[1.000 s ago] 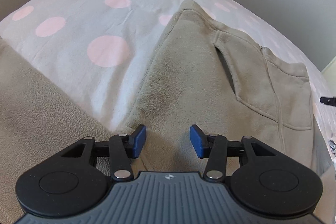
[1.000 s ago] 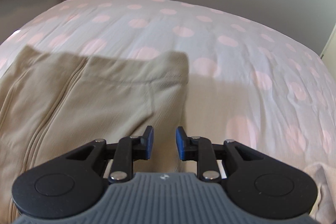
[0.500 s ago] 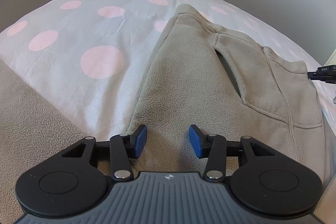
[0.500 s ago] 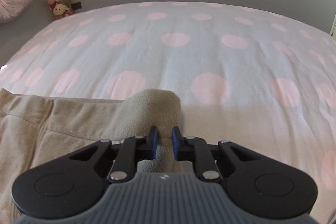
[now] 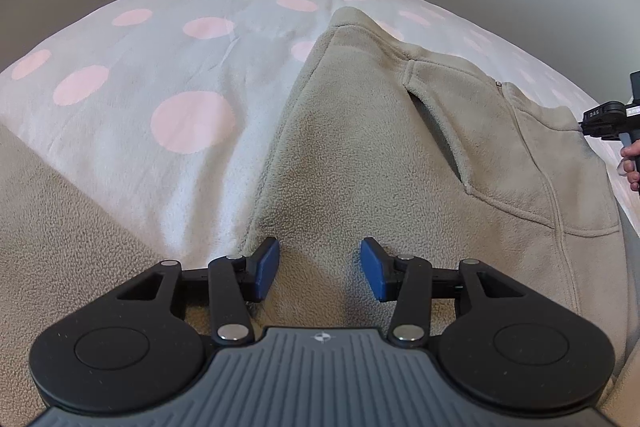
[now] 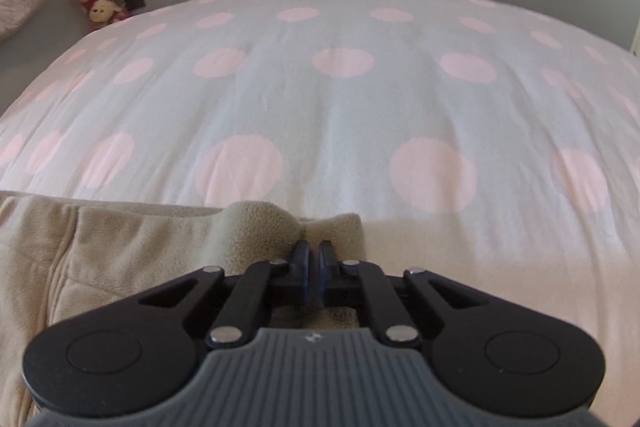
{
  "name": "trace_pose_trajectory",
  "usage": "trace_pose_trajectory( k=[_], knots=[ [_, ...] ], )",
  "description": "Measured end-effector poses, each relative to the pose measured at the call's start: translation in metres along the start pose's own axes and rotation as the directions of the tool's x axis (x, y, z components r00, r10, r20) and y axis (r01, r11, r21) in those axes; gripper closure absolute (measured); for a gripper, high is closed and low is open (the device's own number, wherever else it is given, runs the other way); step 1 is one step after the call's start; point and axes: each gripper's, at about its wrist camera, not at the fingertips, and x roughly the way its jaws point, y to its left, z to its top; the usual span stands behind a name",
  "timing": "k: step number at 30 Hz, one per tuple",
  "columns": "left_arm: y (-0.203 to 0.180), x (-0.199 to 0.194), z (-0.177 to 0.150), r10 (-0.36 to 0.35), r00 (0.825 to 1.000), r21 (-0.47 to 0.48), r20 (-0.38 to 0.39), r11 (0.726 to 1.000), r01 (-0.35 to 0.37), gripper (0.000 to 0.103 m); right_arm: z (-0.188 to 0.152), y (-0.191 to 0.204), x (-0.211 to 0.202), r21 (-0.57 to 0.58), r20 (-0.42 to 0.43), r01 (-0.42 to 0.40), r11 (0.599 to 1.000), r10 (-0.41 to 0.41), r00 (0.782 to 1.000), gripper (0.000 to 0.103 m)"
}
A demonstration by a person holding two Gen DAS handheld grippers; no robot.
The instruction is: Fold clothes
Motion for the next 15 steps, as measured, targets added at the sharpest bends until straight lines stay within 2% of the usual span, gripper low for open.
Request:
trace_pose_trajectory(
  k=[1, 3, 4, 5, 10, 12, 15],
  knots=[
    [0.000, 0.000, 0.000, 0.001, 1.000, 0.001, 0.002, 1.000, -0.001, 0.059, 0.002, -0.004, -0.007, 0.005, 0.022, 0.001, 1.000, -0.001, 1.000, 0.073],
    [0.000, 0.000, -0.001, 0.000, 1.000, 0.002, 0.004, 1.000, 0.000, 0.059, 0.002, -0.012, -0.012, 0.013, 0.030, 0.019, 1.000, -0.019, 0.999, 0.051],
    [0.000, 0.000, -0.001, -0.001, 1.000, 0.003, 0.005, 1.000, 0.001, 0.059, 0.001, -0.017, -0.012, 0.020, 0.024, 0.028, 0.999, -0.028, 0.999, 0.049],
    [0.000, 0.000, -0.001, -0.002, 1.000, 0.003, 0.006, 1.000, 0.002, 0.059, 0.001, -0.022, -0.012, 0.026, 0.017, 0.037, 0.999, -0.038, 0.999, 0.049],
    [-0.001, 0.000, -0.001, -0.002, 1.000, 0.004, 0.005, 1.000, 0.002, 0.059, -0.017, -0.037, 0.006, 0.181, -0.046, -0.038, 0.983, 0.047, 0.998, 0.049],
    [-0.001, 0.000, 0.000, 0.000, 1.000, 0.007, 0.006, 1.000, 0.000, 0.059, -0.021, -0.034, 0.008, 0.199, -0.034, -0.045, 0.979, 0.053, 0.998, 0.049],
    [-0.002, 0.001, 0.000, 0.002, 1.000, 0.009, 0.009, 1.000, -0.002, 0.058, -0.022, -0.026, 0.002, 0.185, -0.016, -0.057, 0.981, 0.061, 0.998, 0.078]
  ],
)
